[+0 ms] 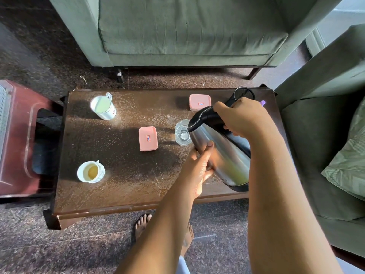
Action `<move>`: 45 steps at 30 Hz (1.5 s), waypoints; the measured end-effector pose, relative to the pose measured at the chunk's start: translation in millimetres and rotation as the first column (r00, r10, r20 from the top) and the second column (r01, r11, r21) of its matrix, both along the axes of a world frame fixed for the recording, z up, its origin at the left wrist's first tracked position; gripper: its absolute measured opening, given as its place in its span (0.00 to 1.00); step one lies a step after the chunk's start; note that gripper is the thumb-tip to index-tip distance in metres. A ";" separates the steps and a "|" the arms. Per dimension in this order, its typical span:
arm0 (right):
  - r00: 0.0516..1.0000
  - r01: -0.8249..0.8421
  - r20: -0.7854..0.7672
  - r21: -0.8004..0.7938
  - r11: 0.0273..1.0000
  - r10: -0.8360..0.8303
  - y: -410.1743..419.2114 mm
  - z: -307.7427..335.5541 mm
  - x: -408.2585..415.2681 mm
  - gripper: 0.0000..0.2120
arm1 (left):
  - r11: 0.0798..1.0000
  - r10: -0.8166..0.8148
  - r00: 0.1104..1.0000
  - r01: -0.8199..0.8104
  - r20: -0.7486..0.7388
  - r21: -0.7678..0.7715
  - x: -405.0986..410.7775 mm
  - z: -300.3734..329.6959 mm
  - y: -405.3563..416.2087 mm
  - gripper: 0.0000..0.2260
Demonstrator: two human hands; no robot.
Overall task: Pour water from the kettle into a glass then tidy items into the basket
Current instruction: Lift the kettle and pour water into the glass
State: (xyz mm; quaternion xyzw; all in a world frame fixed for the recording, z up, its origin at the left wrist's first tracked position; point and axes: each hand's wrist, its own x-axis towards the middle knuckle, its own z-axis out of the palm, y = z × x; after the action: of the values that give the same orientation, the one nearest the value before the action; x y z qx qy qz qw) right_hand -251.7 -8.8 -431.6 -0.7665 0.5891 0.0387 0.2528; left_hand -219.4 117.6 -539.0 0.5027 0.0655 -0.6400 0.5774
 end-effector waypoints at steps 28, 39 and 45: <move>1.000 -0.007 -0.006 0.030 1.000 0.007 -2.4 4.0 2.8 0.24 | 1.000 -0.020 1.000 0.020 0.009 -0.007 0.7 -2.9 -3.2 0.18; 1.000 -0.016 -0.015 0.031 0.999 0.016 -2.7 3.8 2.4 0.24 | 1.000 -0.021 1.000 0.021 -0.012 -0.001 -0.3 0.2 -3.2 0.19; 1.000 -0.022 -0.018 0.021 1.000 0.023 -3.6 2.9 3.0 0.24 | 1.000 -0.010 1.000 0.009 -0.024 -0.016 0.1 0.3 -3.2 0.21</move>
State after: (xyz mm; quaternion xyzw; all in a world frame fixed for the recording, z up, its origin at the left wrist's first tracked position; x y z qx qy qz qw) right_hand -248.7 -12.4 -428.7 -0.7700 0.5824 0.0548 0.2549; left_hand -219.3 114.4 -538.7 0.4904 0.0650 -0.6494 0.5775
